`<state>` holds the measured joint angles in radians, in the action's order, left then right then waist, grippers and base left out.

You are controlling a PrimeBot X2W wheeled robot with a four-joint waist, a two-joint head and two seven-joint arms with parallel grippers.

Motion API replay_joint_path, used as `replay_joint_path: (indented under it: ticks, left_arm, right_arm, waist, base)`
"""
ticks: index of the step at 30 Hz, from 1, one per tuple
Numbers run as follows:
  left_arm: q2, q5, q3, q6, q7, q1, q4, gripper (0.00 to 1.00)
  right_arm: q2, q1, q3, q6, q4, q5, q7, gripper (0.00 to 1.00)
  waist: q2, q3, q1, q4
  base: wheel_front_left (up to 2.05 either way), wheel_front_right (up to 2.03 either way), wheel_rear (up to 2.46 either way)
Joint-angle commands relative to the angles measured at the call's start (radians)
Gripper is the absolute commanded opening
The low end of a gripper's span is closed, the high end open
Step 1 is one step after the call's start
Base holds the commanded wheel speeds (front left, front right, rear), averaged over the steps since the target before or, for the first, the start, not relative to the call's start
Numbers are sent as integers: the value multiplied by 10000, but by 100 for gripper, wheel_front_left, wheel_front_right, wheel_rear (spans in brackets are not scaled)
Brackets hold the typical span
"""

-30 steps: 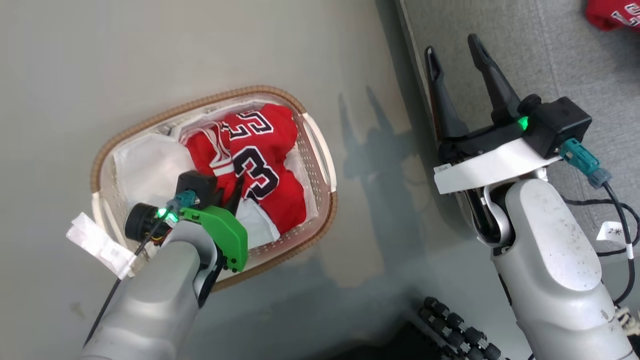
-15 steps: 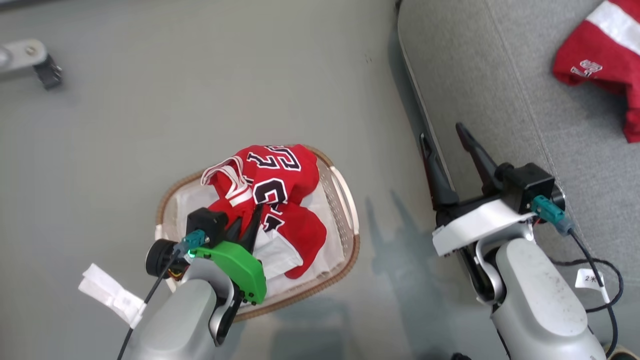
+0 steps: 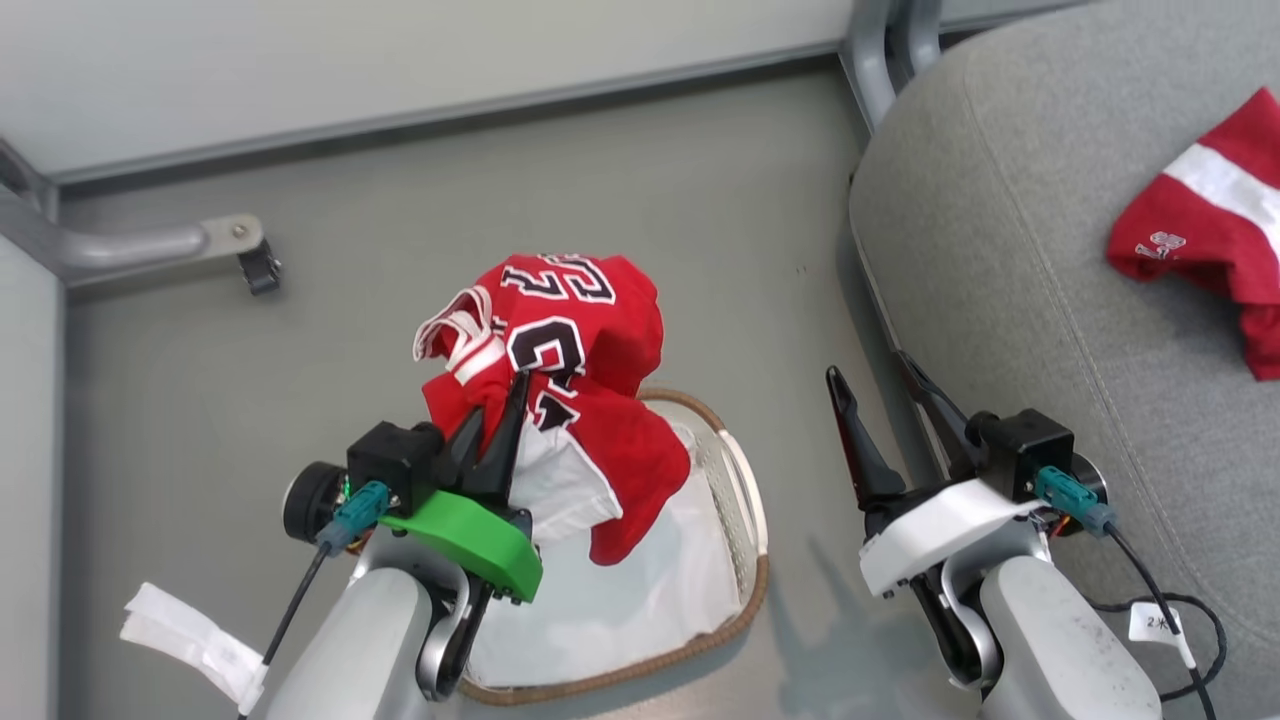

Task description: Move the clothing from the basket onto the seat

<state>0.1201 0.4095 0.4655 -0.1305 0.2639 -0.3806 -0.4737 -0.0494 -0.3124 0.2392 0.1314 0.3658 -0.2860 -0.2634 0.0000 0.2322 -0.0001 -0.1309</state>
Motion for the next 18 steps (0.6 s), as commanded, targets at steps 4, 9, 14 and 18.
replay_joint_path:
  ticks: [4, 9, 14, 18]
  left_arm:
    - [-45, -292, -436, -1, 7, 269, 942, 0]
    - [-141, -472, -712, -1, 7, 163, 1870, 0]
    - [-174, -561, -977, -1, 7, -106, 2617, 0]
    - [-223, -671, -1075, -1, 7, -205, 2921, 0]
  right_arm:
    - [-49, 445, 50, -14, 122, -39, -19, 100]
    - [-42, 767, 152, -14, 154, 67, -19, 100]
    - [-44, 956, 217, -14, 189, 77, -19, 100]
    - [-42, 1051, 250, -14, 237, 97, -19, 100]
  waist:
    - [0, -1054, 1, 444]
    - [0, -1494, 1, 490]
    - [0, -1686, 1, 454]
    - [0, -1747, 1, 428]
  base:
    - [0, 0, 0]
    - [0, 0, 0]
    - [0, 0, 0]
    - [0, 0, 0]
